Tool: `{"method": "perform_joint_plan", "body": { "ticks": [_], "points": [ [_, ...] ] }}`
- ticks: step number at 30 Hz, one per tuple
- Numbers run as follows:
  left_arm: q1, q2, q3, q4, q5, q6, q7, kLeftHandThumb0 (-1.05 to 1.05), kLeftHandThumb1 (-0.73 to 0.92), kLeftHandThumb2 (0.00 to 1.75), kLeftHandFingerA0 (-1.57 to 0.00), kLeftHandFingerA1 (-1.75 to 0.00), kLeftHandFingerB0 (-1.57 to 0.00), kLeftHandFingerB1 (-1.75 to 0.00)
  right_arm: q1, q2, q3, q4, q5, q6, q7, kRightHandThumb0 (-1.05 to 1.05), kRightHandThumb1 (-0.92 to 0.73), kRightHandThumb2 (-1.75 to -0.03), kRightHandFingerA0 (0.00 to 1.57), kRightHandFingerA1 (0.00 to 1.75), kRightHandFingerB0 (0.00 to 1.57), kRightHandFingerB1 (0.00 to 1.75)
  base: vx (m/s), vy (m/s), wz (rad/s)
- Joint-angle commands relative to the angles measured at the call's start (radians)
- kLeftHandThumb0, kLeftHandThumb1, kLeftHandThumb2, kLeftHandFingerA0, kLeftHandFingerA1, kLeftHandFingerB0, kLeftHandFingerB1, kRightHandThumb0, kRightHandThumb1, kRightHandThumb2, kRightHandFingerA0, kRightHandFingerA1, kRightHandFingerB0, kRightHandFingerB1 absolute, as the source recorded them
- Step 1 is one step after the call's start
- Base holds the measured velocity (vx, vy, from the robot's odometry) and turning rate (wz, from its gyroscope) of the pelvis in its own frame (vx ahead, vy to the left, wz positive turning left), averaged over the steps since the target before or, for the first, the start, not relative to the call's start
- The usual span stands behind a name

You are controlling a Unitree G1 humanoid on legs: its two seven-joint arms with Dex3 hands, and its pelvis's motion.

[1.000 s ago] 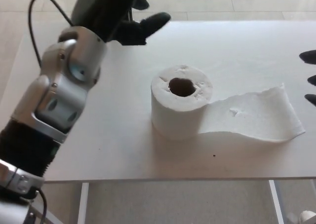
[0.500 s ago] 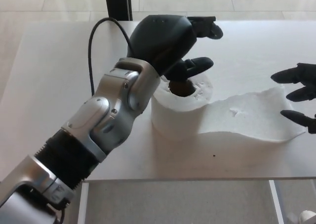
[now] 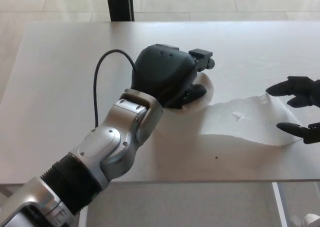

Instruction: A toilet paper roll is kept in the middle of the desk infront of the robot. The robot places its left hand on the top of the toilet paper roll to hold it still and uses its right hand to tear off a piece of toilet paper from it and hands the paper to a person

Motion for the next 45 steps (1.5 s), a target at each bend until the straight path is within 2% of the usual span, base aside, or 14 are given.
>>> {"method": "perform_joint_plan", "body": {
  "ticks": [1, 3, 4, 14, 16, 18, 20, 22, 23, 27, 28, 33, 37, 45],
  "points": [
    [0.089, -0.02, 0.051, 0.056, 0.029, -0.004, 0.12, -0.13, 0.55, 0.77, -0.82, -1.1, -0.51, -0.53, -0.013, 0.004, 0.019, -0.003, -0.098, 0.064, -0.012, -0.46, -0.61, -0.58, 0.39, 0.48, 0.46, 0.37, 0.0, 0.0, 0.0],
    [0.101, -0.04, 0.06, 0.06, 0.025, 0.011, 0.092, -0.02, 0.5, 0.82, -0.51, -0.57, -0.51, -0.5, -0.009, 0.015, 0.027, -0.007, -0.105, 0.082, -0.005, -0.44, -0.61, -0.58, 0.4, 0.47, 0.47, 0.37, 0.0, 0.0, 0.0],
    [0.105, -0.049, 0.063, 0.064, 0.028, 0.012, 0.091, -0.01, 0.48, 0.83, -0.48, -0.55, -0.5, -0.49, -0.007, 0.015, 0.029, -0.011, -0.105, 0.092, 0.007, -0.44, -0.62, -0.58, 0.38, 0.47, 0.46, 0.36, 0.0, 0.0, 0.0],
    [0.113, -0.107, 0.092, 0.083, 0.026, 0.037, 0.041, -0.06, 0.56, 0.74, -0.42, -0.59, -0.4, -0.44, -0.014, 0.029, 0.071, -0.003, -0.176, 0.125, 0.015, -0.5, -0.64, -0.61, 0.33, 0.53, 0.33, 0.32, 0.0, 0.0, 0.0],
    [0.112, -0.115, 0.099, 0.088, 0.025, 0.039, 0.041, -0.08, 0.57, 0.74, -0.41, -0.59, -0.4, -0.45, -0.019, 0.031, 0.076, -0.012, -0.181, 0.146, 0.028, -0.52, -0.63, -0.6, 0.26, 0.53, 0.29, 0.31, 0.0, 0.0, 0.0],
    [0.098, -0.128, 0.104, 0.101, 0.027, 0.045, 0.025, -0.1, 0.58, 0.73, -0.42, -0.58, -0.39, -0.45, -0.035, 0.046, 0.082, -0.022, -0.185, 0.212, 0.051, -0.6, -0.47, -0.8, 0.06, 0.51, 0.15, 0.42, 0.0, 0.0, 0.0],
    [0.092, -0.135, 0.108, 0.106, 0.027, 0.033, 0.031, -0.09, 0.57, 0.72, -0.44, -0.58, -0.41, -0.45, -0.045, 0.049, 0.093, -0.03, -0.206, 0.235, 0.056, -0.62, -0.6, -0.69, 0.05, 0.32, 0.17, 0.36, 0.0, 0.0, 0.0],
    [0.093, -0.137, 0.108, 0.102, 0.031, 0.033, 0.027, -0.08, 0.58, 0.71, -0.44, -0.58, -0.41, -0.45, -0.051, 0.053, 0.103, -0.032, -0.222, 0.248, 0.057, -0.63, -0.45, -0.83, 0.0, 0.3, 0.1, 0.43, 0.0, 0.0, 0.0],
    [0.088, -0.144, 0.102, 0.104, 0.034, 0.033, 0.022, -0.09, 0.59, 0.69, -0.43, -0.58, -0.41, -0.44, -0.071, 0.067, 0.121, -0.027, -0.239, 0.278, 0.065, -0.74, -0.43, -0.76, 0.0, 0.13, 0.11, 0.35, 0.0, 0.0, 0.0],
    [0.086, -0.154, 0.105, 0.109, 0.04, 0.037, 0.024, -0.09, 0.58, 0.68, -0.44, -0.57, -0.42, -0.44, -0.088, 0.076, 0.137, -0.009, -0.251, 0.282, 0.07, -0.77, -0.44, -0.77, 0.0, 0.13, 0.1, 0.33, 0.0, 0.0, 0.0],
    [0.08, -0.156, 0.105, 0.107, 0.039, 0.043, 0.005, -0.08, 0.59, 0.68, -0.43, -0.57, -0.41, -0.44, -0.097, 0.082, 0.151, 0.001, -0.262, 0.281, 0.07, -0.67, -0.58, -0.58, 0.0, 0.0, 0.09, 0.27, 0.0, 0.0, 0.0],
    [0.081, -0.156, 0.107, 0.109, 0.042, 0.048, -0.006, -0.09, 0.6, 0.65, -0.44, -0.56, -0.41, -0.44, -0.117, 0.112, 0.199, 0.015, -0.309, 0.281, 0.048, -0.79, -0.45, -0.83, 0.0, 0.2, 0.0, 0.13, 0.0, 0.0, 0.0],
    [0.076, -0.16, 0.107, 0.119, 0.048, 0.053, -0.001, -0.06, 0.58, 0.67, -0.45, -0.57, -0.43, -0.44, -0.135, 0.119, 0.243, 0.02, -0.352, 0.283, 0.056, -0.93, -0.52, -0.83, 0.0, 0.08, 0.0, 0.0, 0.0, 0.0, 0.0],
    [0.068, -0.162, 0.118, 0.133, 0.048, 0.059, -0.004, -0.06, 0.58, 0.66, -0.43, -0.57, -0.39, -0.44, -0.155, 0.16, 0.34, 0.06, -0.441, 0.289, 0.028, -0.84, -0.47, -0.84, 0.0, 0.14, 0.0, 0.11, 0.0, 0.0, 0.0]
  ]
}}
